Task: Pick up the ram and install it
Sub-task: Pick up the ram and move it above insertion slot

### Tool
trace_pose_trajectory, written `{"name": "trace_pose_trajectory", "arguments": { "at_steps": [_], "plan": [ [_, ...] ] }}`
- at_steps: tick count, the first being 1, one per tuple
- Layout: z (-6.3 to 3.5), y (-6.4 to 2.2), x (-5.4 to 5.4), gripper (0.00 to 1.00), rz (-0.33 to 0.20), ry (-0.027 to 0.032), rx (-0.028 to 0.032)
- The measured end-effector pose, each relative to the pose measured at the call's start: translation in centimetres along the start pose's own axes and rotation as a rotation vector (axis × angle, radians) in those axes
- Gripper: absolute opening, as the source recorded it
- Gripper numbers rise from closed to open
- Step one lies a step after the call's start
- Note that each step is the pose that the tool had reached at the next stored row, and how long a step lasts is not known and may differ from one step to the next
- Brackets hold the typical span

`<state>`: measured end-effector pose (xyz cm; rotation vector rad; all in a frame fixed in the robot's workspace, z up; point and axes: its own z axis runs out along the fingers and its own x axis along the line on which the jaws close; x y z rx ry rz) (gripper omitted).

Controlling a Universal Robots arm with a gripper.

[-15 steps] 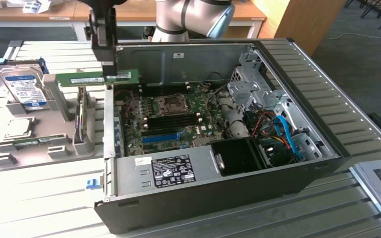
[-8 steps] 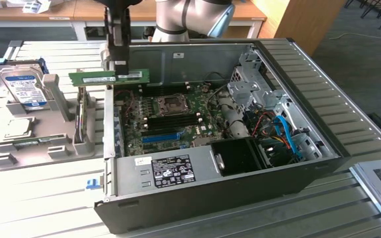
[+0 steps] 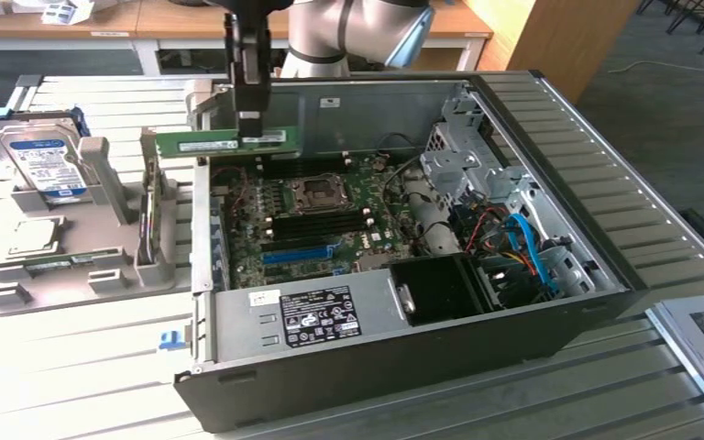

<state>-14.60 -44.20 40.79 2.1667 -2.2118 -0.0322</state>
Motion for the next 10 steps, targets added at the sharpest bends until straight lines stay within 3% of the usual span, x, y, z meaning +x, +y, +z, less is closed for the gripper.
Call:
{"name": "trace_pose_trajectory", "arguments": {
  "at_steps": [10],
  "plan": [
    [-0.13,-2.84,0.0,0.12,0.0,0.0,0.0]
  ]
}}
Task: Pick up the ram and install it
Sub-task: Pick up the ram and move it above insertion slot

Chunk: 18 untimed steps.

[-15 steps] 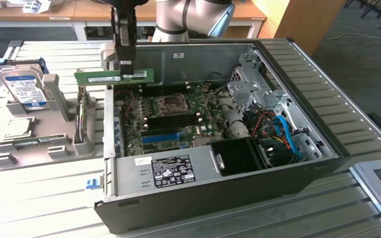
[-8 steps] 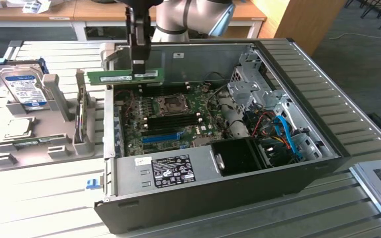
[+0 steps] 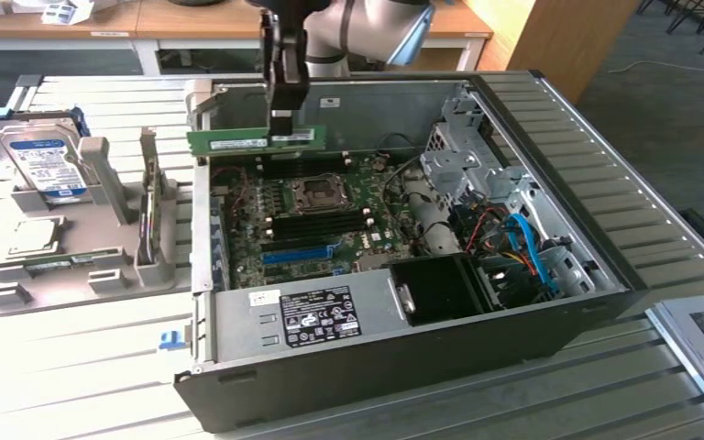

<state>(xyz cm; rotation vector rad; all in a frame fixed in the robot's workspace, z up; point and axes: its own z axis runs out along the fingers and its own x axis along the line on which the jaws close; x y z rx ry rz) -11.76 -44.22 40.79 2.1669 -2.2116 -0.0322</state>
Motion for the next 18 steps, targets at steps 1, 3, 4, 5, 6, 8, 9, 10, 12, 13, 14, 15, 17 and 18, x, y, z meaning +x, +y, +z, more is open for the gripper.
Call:
{"name": "trace_pose_trajectory", "arguments": {
  "at_steps": [1,3,4,5,6,8,9,10,12,13,14,15,17,18],
  "plan": [
    [-0.01,-0.26,0.0,0.12,0.0,0.0,0.0],
    [-0.03,-0.77,0.0,0.12,0.0,-0.0001,0.0],
    [-0.05,-1.04,0.0,0.12,0.0,0.0,-0.0001],
    [-0.06,-1.31,0.0,0.12,0.0,0.0,0.0],
    [-0.07,-1.6,0.0,0.12,0.0,0.0,0.0],
    [-0.1,-2.11,0.0,0.12,0.0,0.0,0.0],
    [-0.11,-2.37,0.0,0.12,0.0,0.0,0.0],
    [-0.12,-2.64,-0.1,0.12,0.0,0.0001,0.0],
    [-0.15,-3.17,-0.1,0.12,0.0,0.0,0.0],
    [-0.16,-3.44,-0.1,0.12,0.0,0.0,-0.0001],
    [-0.17,-3.67,-0.1,0.12,0.0,0.0001,0.0],
    [-0.19,-3.91,-0.1,0.12,0.0,0.0,0.0],
    [-0.21,-4.37,-0.1,0.12,0.0,0.0001,0.0],
    [-0.22,-4.62,-0.1,0.12,0.0,0.0,0.0]
  ]
}}
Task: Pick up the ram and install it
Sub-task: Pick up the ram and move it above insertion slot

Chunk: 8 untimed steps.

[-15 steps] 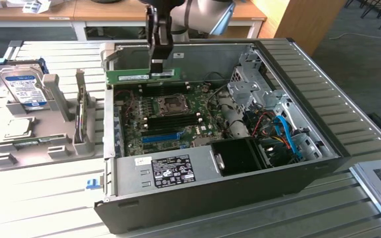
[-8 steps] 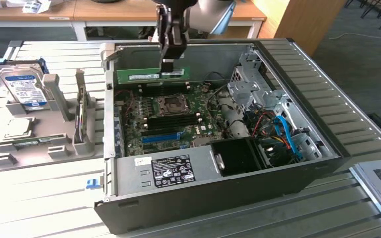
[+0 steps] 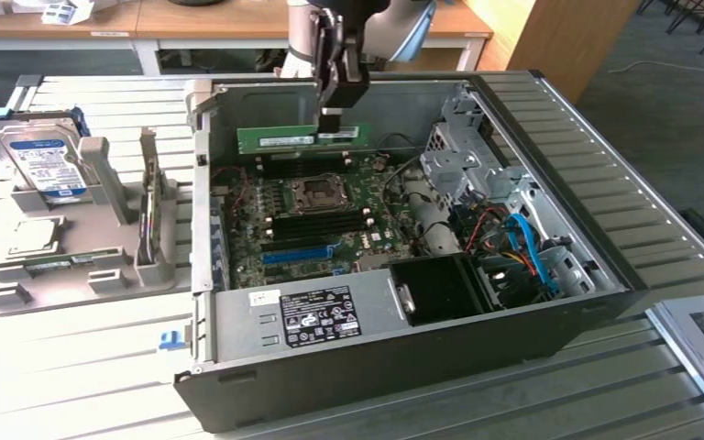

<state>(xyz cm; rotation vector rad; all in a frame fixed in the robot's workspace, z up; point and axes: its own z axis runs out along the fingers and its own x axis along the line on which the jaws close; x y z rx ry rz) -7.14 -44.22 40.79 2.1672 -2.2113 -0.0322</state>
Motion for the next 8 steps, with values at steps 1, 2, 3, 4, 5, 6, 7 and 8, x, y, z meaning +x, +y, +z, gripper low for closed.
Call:
{"name": "trace_pose_trajectory", "arguments": {
  "at_steps": [1,2,3,4,5,6,7,8],
  "plan": [
    [-0.01,-0.24,0.0,0.12,0.0,0.0,0.0001],
    [-0.02,-0.48,-0.01,0.12,0.0,0.0,0.0001],
    [-0.03,-0.69,-0.01,0.12,0.0,0.0001,0.0],
    [-0.04,-0.88,-0.02,0.12,0.0,0.0001,0.0],
    [-0.05,-1.04,-0.02,0.12,0.0,0.0,0.0],
    [-0.05,-1.11,-0.01,0.12,0.0,0.0,0.0],
    [-0.05,-1.12,-0.01,0.12,0.0,0.0,0.0],
    [-0.05,-1.12,-0.02,0.12,0.0,-0.0001,0.0]
  ]
}}
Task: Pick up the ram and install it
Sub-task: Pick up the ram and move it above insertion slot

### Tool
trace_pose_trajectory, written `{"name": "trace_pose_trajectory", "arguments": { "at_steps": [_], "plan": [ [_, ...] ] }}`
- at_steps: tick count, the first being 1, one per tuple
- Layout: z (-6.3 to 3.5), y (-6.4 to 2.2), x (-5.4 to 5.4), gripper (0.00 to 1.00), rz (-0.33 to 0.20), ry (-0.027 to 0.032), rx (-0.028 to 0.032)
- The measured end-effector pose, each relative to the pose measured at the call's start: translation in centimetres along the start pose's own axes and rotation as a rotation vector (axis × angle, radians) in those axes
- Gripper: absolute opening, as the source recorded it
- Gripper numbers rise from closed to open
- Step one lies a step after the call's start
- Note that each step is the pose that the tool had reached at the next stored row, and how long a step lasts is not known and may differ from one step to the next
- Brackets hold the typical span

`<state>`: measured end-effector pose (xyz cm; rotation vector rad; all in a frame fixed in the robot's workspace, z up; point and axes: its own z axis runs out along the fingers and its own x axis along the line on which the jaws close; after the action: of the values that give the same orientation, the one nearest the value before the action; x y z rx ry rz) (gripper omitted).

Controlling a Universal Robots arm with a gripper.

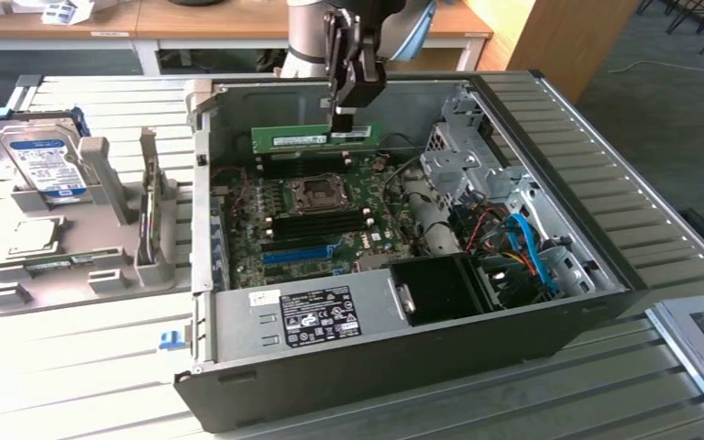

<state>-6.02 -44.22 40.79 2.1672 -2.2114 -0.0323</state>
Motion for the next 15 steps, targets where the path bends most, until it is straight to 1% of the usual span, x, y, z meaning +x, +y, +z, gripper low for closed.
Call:
{"name": "trace_pose_trajectory", "arguments": {
  "at_steps": [4,5,8,10,15],
  "plan": [
    [0.04,-0.01,0.0,0.12,0.0,-0.0003,0.0001],
    [0.12,-0.01,0.0,0.12,0.0,-0.0012,0.0],
    [0.49,-0.02,0.0,0.12,0.0,-0.0076,0.0002],
    [0.73,-0.04,0.0,0.12,0.0,-0.0102,0.0002],
    [1.35,-0.07,0.0,0.12,-0.001,-0.0122,0.0002]
  ]
}}
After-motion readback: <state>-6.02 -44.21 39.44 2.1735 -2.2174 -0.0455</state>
